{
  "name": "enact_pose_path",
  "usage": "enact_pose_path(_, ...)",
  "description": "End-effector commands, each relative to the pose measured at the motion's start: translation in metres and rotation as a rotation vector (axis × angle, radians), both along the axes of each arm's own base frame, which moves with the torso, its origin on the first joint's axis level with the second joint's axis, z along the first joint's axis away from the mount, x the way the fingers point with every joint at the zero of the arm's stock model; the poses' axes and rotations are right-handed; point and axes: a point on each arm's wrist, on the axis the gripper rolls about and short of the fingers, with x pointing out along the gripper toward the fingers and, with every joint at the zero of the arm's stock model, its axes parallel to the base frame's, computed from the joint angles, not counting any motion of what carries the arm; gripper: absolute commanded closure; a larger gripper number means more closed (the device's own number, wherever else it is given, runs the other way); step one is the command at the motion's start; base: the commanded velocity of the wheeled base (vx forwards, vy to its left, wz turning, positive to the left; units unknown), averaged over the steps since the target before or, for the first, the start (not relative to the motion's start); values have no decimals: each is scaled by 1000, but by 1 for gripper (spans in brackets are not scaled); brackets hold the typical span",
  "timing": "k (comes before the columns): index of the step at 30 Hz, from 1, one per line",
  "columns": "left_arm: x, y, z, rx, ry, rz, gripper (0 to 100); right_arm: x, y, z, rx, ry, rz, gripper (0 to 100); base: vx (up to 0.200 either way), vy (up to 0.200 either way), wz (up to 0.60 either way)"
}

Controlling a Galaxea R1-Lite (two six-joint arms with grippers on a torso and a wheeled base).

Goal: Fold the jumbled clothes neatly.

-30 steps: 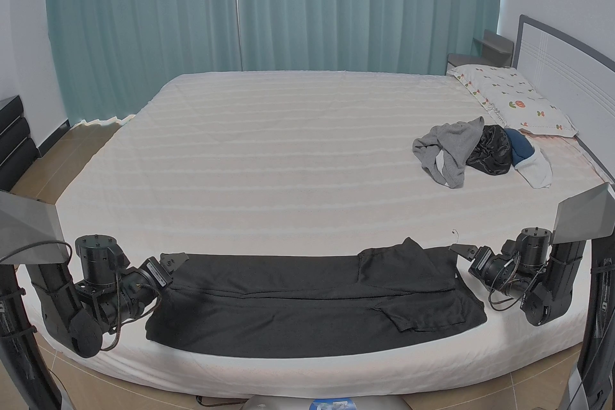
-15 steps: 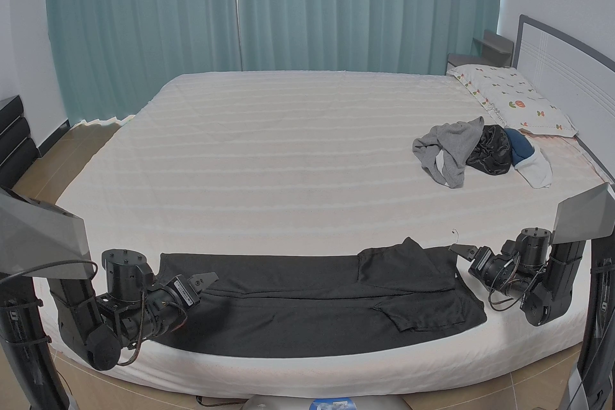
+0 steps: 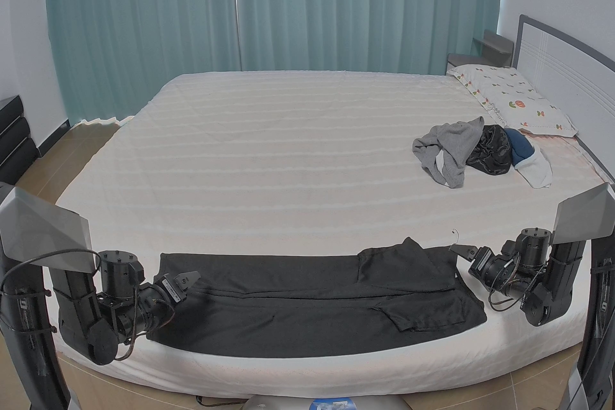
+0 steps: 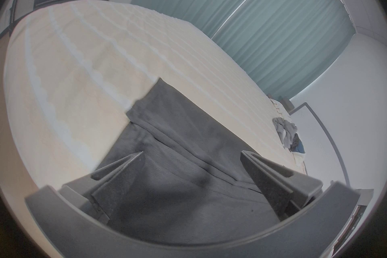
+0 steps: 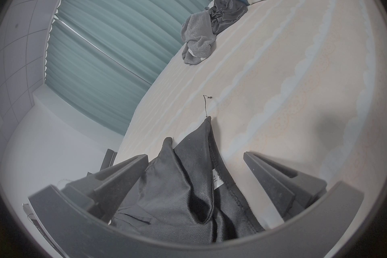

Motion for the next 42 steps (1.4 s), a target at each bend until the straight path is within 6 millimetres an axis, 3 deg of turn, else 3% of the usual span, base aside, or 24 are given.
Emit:
enact_pose_path(1, 0, 14, 0, 16, 1, 44, 0, 0, 0, 0, 0, -1, 1, 0, 0, 0, 0)
enact_pose_path(10, -1, 29, 10, 39, -32, 77, 0, 0, 0, 0, 0, -1, 1, 0, 0, 0, 0)
enact_pose_path(18, -3, 26, 7, 66, -27, -44, 0, 0, 0, 0, 0, 1, 1, 0, 0, 0, 0)
enact_pose_path(22, -1, 26, 5, 65, -25, -56, 0, 0, 0, 0, 0, -1, 1, 0, 0, 0, 0)
enact_pose_path(29, 4, 26, -17, 117, 20, -94, 0, 0, 0, -1, -1, 2, 2, 0, 0, 0, 0)
enact_pose_path(39, 6, 27, -20, 152, 11, -99, 0, 0, 1, -1, -1, 2, 3, 0, 0, 0, 0)
enact_pose_path(40, 6, 27, -19, 153, 9, -97, 100, 0, 0, -1, -1, 2, 2, 0, 0, 0, 0)
enact_pose_path(42, 6, 28, -19, 155, 10, -92, 100, 0, 0, -1, -1, 2, 2, 0, 0, 0, 0)
